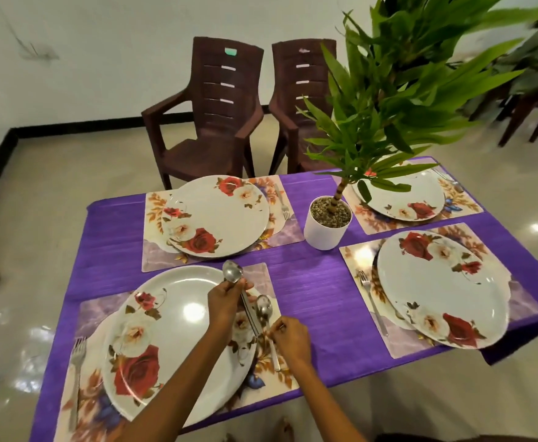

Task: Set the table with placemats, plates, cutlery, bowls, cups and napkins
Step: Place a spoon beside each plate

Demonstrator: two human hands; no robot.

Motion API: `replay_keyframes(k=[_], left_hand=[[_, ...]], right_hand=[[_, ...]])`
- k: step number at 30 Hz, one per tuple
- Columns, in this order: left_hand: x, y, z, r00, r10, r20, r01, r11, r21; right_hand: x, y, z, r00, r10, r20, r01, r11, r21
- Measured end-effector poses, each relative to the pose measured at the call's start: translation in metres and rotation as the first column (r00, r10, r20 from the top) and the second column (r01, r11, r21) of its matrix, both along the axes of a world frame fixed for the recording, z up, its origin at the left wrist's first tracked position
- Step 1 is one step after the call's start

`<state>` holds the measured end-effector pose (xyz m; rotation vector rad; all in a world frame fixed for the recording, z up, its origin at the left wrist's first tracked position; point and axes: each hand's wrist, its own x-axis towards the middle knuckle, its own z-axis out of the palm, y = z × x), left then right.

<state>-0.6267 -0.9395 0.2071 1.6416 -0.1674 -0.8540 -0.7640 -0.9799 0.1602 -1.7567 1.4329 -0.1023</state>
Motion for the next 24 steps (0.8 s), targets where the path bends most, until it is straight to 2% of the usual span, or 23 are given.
replay_keyframes(k=[5,7,9,11,18,24], left_hand=[[-0.009,-0.003,0.003,0.997,-0.068,-0.02,0.067,0.997,-0.047],[-0.014,-0.009,-0.001,0.993,-0.119,-0.009,0.118,0.993,-0.026],[-0.027,-0.019,-0.001,0.98,-0.198,-0.017,0.198,0.98,-0.039],[-0.045,-0.033,0.001,0.964,-0.265,-0.025,0.263,0.963,-0.058],[-0.132,-0.111,0.015,0.882,-0.456,-0.121,0.44,0.887,-0.137],[-0.219,-0.202,0.019,0.859,-0.503,-0.096,0.492,0.862,-0.123]], right_hand=[[-0.003,-0.005,0.008,0.998,-0.057,0.03,0.056,0.998,0.033],[-0.008,-0.012,0.016,0.979,-0.142,0.149,0.138,0.99,0.039],[-0.017,-0.019,0.028,0.917,-0.254,0.306,0.244,0.967,0.07],[-0.029,-0.028,0.039,0.881,-0.296,0.37,0.286,0.955,0.084],[-0.106,-0.09,0.062,0.878,-0.303,0.369,0.334,0.942,-0.021],[-0.192,-0.171,0.069,0.875,-0.338,0.348,0.385,0.92,-0.074]])
